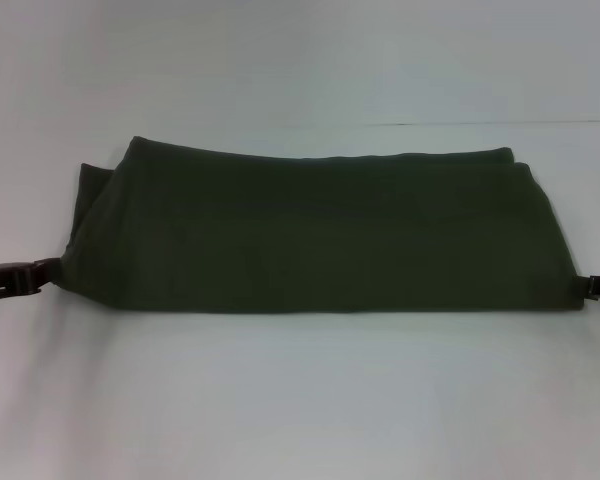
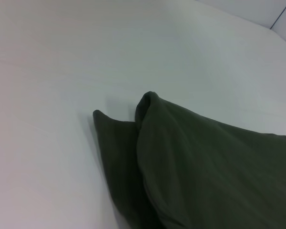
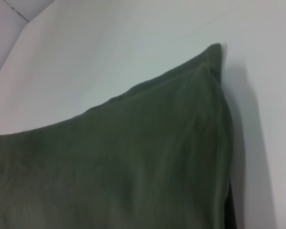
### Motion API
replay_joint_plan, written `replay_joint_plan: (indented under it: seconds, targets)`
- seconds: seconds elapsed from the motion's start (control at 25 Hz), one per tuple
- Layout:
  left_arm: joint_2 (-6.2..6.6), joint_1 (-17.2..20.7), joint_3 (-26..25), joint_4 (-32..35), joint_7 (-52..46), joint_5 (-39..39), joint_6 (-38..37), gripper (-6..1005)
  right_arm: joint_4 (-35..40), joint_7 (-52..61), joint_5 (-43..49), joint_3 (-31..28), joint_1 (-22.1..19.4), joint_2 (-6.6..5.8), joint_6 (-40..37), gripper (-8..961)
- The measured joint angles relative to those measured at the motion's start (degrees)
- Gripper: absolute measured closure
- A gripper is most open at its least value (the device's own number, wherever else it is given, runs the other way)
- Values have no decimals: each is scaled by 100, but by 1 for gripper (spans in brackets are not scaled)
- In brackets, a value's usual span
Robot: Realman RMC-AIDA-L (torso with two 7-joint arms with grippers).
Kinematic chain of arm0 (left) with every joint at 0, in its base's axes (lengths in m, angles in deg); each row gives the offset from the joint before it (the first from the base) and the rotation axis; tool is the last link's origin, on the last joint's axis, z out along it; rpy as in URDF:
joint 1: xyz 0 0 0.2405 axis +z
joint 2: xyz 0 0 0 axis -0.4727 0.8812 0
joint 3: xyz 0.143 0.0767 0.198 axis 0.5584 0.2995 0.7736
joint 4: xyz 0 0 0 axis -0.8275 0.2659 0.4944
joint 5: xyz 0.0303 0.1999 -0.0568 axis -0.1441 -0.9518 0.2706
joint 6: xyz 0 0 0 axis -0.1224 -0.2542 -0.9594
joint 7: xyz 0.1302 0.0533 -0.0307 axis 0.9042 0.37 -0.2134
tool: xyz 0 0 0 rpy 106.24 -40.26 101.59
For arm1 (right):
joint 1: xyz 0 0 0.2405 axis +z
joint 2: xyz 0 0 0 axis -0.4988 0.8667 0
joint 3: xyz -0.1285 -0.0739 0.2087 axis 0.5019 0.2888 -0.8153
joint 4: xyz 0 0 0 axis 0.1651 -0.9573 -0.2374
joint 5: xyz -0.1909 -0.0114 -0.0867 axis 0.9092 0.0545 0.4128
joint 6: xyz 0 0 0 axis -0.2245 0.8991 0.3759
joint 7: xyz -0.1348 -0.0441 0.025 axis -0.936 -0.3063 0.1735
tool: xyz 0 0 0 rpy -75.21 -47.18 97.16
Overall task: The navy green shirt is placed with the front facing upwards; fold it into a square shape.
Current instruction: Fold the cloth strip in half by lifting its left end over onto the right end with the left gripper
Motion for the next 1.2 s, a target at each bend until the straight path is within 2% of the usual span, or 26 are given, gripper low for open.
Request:
replay_joint_plan:
  seconds: [0.16,0.48,0.72,0.92,1.0,1.2]
  targets:
    - [2,-7,5,-5,-4,7,0,998,242,-20,-138,-114,-76,21,-63,799]
    - [0,-83,4,-85,-14,19,-44,999,480,-541,-996,-340,-221,30,-652,527]
    - [6,-181,1,-289,24,24,0,999,433,-902,-1079,-301,-69,160,-594,340]
    - [5,-189,-35,-281,-5,36,6,999,431,-965,-1089,-328,56,242,-566,112]
    - [4,-170,-75,-271,-15,37,29,999,431,-985,-1092,-340,86,271,-564,90]
    - [16,-99,-479,-244,-71,38,80,897,431,-990,-1111,-340,134,300,-538,46]
